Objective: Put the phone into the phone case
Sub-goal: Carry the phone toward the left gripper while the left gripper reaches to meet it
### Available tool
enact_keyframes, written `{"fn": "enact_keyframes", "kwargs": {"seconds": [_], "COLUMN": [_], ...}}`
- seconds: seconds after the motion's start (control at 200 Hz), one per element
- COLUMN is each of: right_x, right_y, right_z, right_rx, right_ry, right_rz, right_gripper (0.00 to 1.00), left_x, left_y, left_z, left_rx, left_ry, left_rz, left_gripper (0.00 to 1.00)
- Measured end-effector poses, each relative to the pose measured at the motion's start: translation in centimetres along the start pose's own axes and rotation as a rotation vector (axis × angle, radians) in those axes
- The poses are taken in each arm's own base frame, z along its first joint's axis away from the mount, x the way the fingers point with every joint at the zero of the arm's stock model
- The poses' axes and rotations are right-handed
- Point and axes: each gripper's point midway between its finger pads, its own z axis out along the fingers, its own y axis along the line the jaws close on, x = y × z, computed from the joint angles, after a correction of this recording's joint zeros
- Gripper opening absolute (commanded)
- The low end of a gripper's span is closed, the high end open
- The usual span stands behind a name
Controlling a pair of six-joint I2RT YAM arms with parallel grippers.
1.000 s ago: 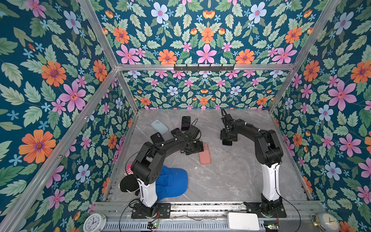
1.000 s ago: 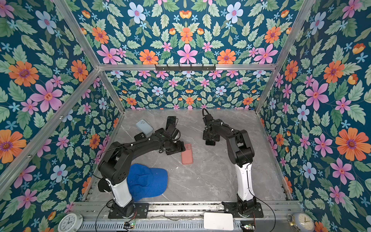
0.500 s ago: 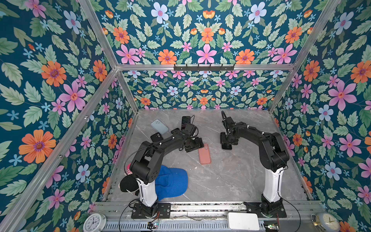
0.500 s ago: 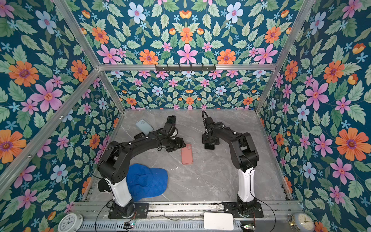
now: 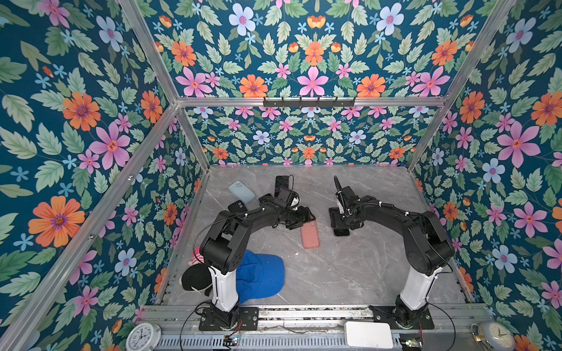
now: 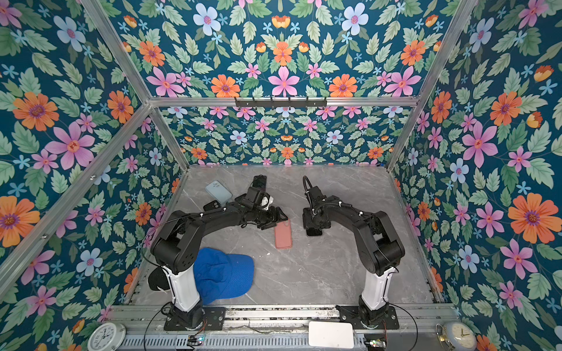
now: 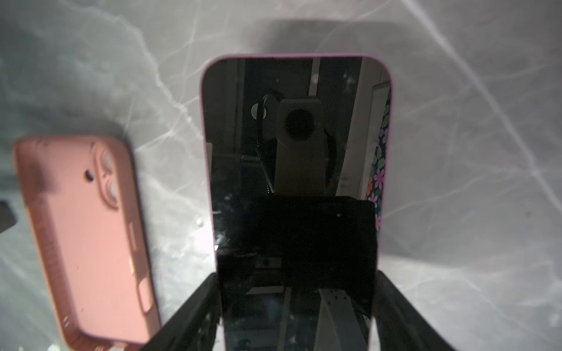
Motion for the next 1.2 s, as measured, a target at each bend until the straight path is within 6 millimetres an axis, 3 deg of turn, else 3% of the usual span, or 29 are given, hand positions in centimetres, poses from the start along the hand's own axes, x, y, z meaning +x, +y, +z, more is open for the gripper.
{"fn": "enact_keyframes", "kwargs": {"seconds": [0.355,0.655,0.975,1.205], "right_x": [1.4,1.2,0.5,0.3], "right_y": [2.6,3.6,4.9,5.5], "right_z": [-0.7,-1.2,-1.9,-2.2], "right_rx": [-0.104,-0.146,-0.182,-0.198], "right_ry": [-0.013,-0.027,-0.051,-0.054], "right_rz": [-0.045,-0.055,-0.077,-0.086], "right_gripper": [0.46,0.45,0.45,0.45], "left_x": [-1.6,-2.7,-2.6,-2.9], "left_y": [-1.7,-3.6,-3.6,-4.1], "left_z": [2.2,2.3,3.0,3.1], "left_rx": [0.206,0.325,0.377,0.418], "left_ry": [0.007,-0.010,0.002,0.000], "left_rz": [0.018,0.030,0.014,0.002], "left_gripper": [0.64,0.57,0.49,0.37]}}
